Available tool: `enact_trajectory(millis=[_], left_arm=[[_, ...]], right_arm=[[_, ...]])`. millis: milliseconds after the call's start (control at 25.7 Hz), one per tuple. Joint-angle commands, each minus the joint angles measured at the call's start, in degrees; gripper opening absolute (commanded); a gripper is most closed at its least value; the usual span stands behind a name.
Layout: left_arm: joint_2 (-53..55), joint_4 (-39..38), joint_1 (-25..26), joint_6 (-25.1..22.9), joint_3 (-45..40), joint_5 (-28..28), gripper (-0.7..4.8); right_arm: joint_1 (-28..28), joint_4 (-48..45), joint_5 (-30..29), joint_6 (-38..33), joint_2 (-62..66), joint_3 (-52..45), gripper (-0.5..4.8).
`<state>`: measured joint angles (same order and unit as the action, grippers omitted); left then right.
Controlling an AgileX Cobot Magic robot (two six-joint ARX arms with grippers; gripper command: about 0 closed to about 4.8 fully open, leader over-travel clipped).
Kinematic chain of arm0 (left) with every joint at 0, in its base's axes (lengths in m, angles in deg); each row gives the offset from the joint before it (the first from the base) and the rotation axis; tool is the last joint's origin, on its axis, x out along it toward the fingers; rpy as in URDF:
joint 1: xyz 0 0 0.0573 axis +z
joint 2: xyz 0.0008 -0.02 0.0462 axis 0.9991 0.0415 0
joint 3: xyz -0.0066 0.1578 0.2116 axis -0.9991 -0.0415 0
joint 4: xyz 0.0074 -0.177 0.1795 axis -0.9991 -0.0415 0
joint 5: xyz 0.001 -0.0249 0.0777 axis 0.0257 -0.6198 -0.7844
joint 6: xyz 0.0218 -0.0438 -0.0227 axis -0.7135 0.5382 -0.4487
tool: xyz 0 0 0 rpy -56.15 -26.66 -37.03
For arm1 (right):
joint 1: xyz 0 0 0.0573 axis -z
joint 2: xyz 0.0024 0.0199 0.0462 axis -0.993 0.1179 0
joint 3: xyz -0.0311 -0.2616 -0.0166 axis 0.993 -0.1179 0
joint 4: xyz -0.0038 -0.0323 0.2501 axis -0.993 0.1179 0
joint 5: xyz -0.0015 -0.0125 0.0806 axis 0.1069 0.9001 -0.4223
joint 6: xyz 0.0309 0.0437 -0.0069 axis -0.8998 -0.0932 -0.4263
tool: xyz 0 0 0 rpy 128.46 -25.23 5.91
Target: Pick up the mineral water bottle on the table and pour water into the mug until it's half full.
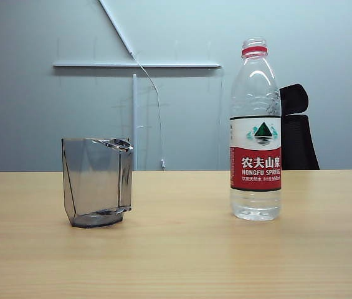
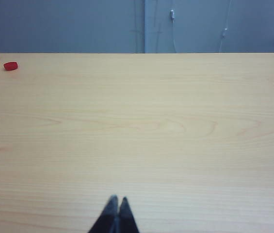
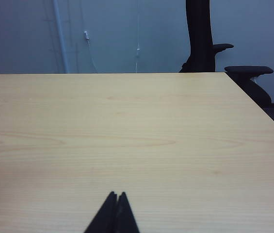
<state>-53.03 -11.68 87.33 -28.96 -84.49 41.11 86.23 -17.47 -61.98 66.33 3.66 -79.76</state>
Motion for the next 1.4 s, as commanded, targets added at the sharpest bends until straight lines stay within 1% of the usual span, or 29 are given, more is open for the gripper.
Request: enact_trajectory(millis=[39,350,389,428,467,506,545,584,623,662,740,818,896,973,1051,1090,1129,1168,1207,1285,1324,1402], left_arm=[[0.1,0.7,0.0,0.2,0.1,0.0,-0.02],[0.1,0.7,-0.6,0.2,0.1,0.0,-0.02],[0.1,0.7,-1.6,0.2,0.1,-0.3,-0.02],[0.1,0.7,-2.8,0.2,0.1,-0.5,-0.02],[0.1,0.7,-7.0,0.2,0.1,-1.5,-0.02],[0.1,0.7,-12.0,0.2,0.1,-1.5,-0.02],[0.1,0.8,-15.4,0.2,0.1,-1.5,-0.02],[0.2,0.7,-18.2,0.2,0.1,-1.5,-0.02],[1.4,1.0,-24.6,0.2,0.1,-1.3,-0.02],[2.2,1.0,-27.3,0.2,0.1,-1.3,-0.02],[4.3,1.0,-33.0,0.2,0.1,-1.2,-0.02],[6.6,0.9,-37.5,0.2,0.1,-1.2,-0.02],[8.3,0.7,-41.1,0.2,0.1,-1.2,-0.02],[9.1,0.7,-43.3,0.2,0.1,-1.2,-0.02],[9.2,0.7,-44.5,0.2,0.1,-1.2,-0.02],[9.2,0.7,-44.5,0.2,0.1,-1.1,-0.02],[9.2,0.8,-44.5,0.2,0.1,-1.3,-0.02],[9.2,0.8,-44.5,0.2,0.1,-1.3,-0.02],[9.2,0.7,-44.5,0.2,0.1,-1.3,-0.02],[9.2,0.7,-44.5,0.2,0.1,-1.3,-0.02],[9.2,0.7,-44.5,0.2,0.1,-1.3,-0.02],[9.2,0.7,-44.5,0.2,0.1,-1.3,-0.02]], right_arm=[[0.0,-0.9,0.1,0.0,-0.1,-0.2,-0.05],[0.0,-1.0,-0.1,-0.1,-0.1,-0.2,-0.05],[0.0,-1.0,-0.4,-1.2,-0.1,-0.2,-0.05],[0.0,-1.0,-0.8,-3.8,-0.1,-0.2,-0.05],[0.0,-1.0,-1.6,-12.1,-0.1,-0.2,-0.04],[-0.1,-1.0,-2.4,-17.6,-0.1,-0.2,0.03],[-0.1,-1.0,-4.0,-20.0,-0.1,-0.2,0.06],[-0.1,-1.4,-5.6,-21.4,-0.1,-0.1,0.14],[-0.2,-2.1,-10.8,-23.5,-0.1,0.0,0.23],[-0.2,-2.2,-13.0,-24.3,0.0,0.1,0.23],[-0.6,0.5,-16.9,-24.5,0.1,1.4,0.23],[-1.5,3.1,-18.2,-24.5,0.2,2.9,0.35],[-3.3,3.6,-18.6,-24.2,0.3,4.5,0.85],[-5.4,3.4,-18.6,-23.4,0.8,5.8,1.36],[-8.1,3.0,-17.8,-21.2,2.2,7.1,2.08],[-9.5,2.6,-17.6,-19.6,3.1,7.6,2.61],[-12.9,0.4,-17.5,-14.9,6.2,8.0,3.98],[-14.5,-0.8,-17.4,-12.5,7.8,8.1,4.44],[-16.6,-2.3,-16.8,-8.8,10.2,8.3,4.79],[-20.5,-5.1,-14.3,-2.8,14.7,8.3,4.79],[-22.8,-7.1,-11.0,0.1,17.9,8.3,4.79],[-26.3,-11.6,-5.3,2.8,23.3,8.3,4.79]])
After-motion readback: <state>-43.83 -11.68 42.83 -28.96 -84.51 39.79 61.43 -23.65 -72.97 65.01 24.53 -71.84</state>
